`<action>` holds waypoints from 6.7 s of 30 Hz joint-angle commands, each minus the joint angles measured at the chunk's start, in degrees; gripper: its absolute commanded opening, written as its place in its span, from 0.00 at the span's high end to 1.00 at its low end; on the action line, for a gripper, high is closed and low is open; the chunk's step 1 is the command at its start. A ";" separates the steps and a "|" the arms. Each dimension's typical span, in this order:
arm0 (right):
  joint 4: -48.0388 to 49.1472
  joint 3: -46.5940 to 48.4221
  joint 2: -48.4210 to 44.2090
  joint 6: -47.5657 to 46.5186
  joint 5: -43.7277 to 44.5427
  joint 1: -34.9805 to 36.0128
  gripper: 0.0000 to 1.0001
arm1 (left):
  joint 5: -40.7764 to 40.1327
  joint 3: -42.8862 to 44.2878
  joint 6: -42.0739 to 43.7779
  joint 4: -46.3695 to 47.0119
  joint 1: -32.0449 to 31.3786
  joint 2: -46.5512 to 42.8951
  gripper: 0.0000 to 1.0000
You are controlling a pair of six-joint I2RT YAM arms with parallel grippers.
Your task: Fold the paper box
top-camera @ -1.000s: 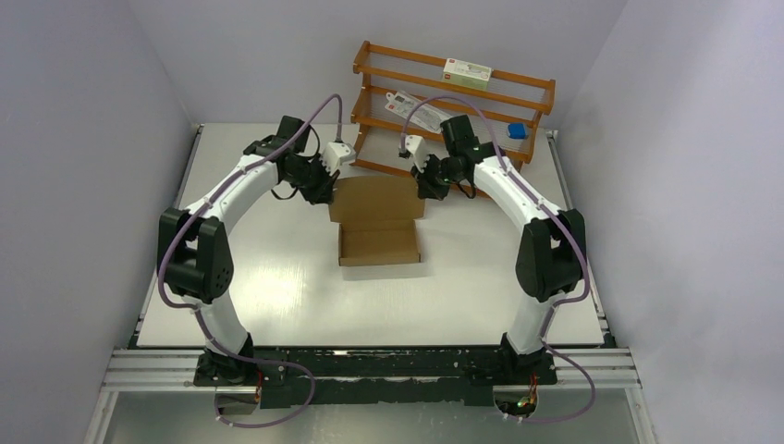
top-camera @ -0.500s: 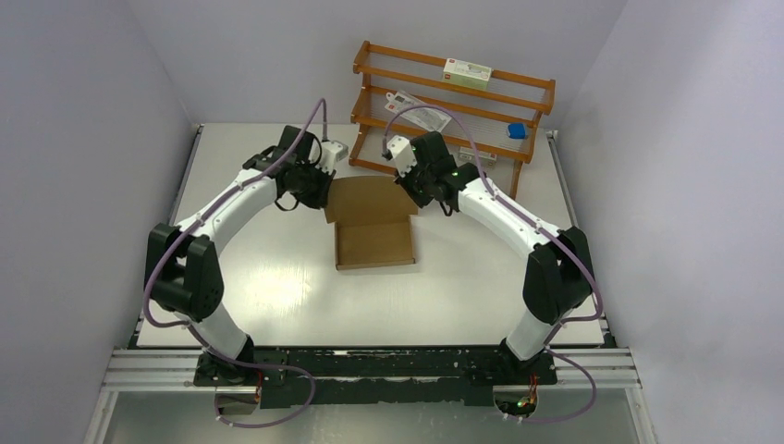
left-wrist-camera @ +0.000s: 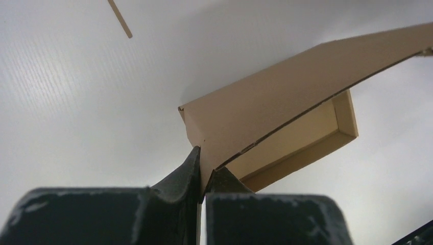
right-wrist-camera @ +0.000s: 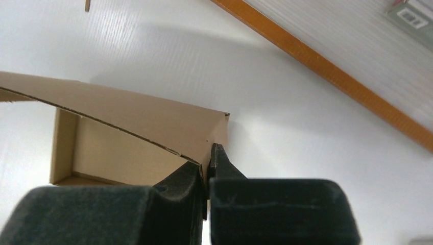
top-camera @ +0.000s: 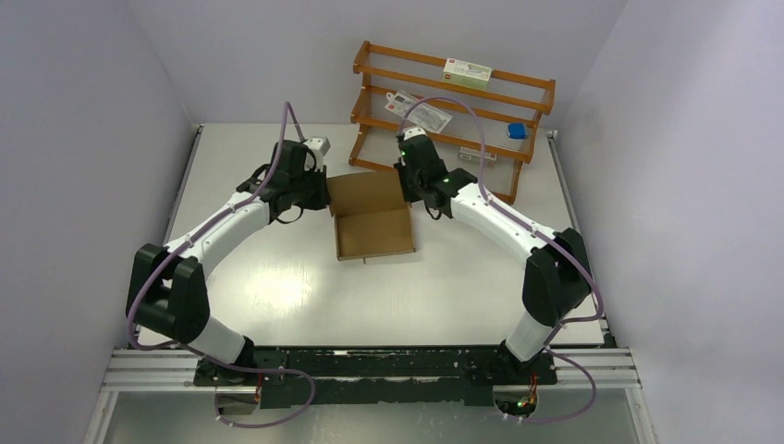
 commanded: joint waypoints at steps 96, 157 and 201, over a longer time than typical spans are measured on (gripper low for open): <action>28.84 -16.57 1.41 13.61 0.43 -1.05 0.97 | 12.40 -14.43 -5.90 27.32 7.02 -1.95 0.84; 16.28 -8.61 2.50 -27.41 -38.55 -10.38 1.00 | 25.66 -1.45 18.10 19.24 18.11 0.88 0.24; 24.03 -10.52 3.18 -14.61 -16.97 -3.46 1.00 | 25.51 -4.81 18.68 22.25 12.81 4.38 0.95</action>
